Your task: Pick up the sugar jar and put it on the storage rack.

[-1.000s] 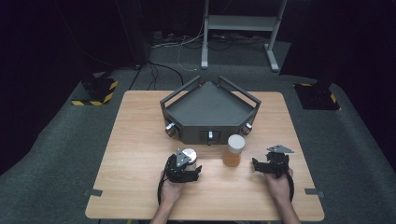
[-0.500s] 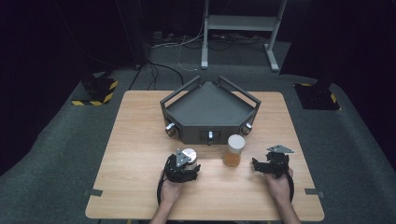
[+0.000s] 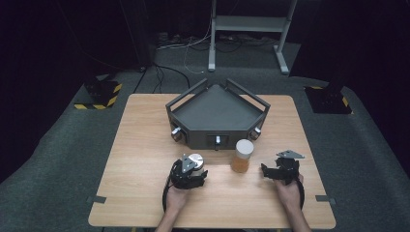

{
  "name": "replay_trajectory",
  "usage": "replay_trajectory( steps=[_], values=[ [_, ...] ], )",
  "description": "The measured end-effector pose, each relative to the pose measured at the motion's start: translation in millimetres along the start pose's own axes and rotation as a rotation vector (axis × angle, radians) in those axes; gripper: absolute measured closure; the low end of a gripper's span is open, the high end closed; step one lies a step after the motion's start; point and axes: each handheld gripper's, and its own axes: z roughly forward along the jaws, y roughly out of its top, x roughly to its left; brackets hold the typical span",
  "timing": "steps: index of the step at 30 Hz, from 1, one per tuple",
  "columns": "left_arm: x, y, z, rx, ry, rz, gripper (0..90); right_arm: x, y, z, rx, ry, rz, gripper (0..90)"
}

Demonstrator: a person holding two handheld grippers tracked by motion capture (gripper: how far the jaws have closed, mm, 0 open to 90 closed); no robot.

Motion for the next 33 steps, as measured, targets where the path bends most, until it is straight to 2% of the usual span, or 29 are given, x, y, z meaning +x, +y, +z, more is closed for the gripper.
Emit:
replay_trajectory(
  steps=[9,17,22,33],
  values=[
    [1.7,12.4,-9.6,-0.014,-0.011,0.022,31.2,0.0,0.0,0.0,0.0,0.0,0.0,8.2],
    [9.2,28.3,-19.3,-0.03,-0.037,0.014,31.2,-0.1,0.0,0.0,0.0,0.0,-0.002,8.2],
    [14.2,42.0,-25.8,-0.035,-0.05,0.018,31.2,0.0,0.0,0.0,0.0,0.0,0.0,8.2],
    [30.7,85.0,-36.5,-0.05,-0.091,0.03,31.2,0.0,0.0,0.0,0.0,0.0,0.0,8.2]
  ],
)
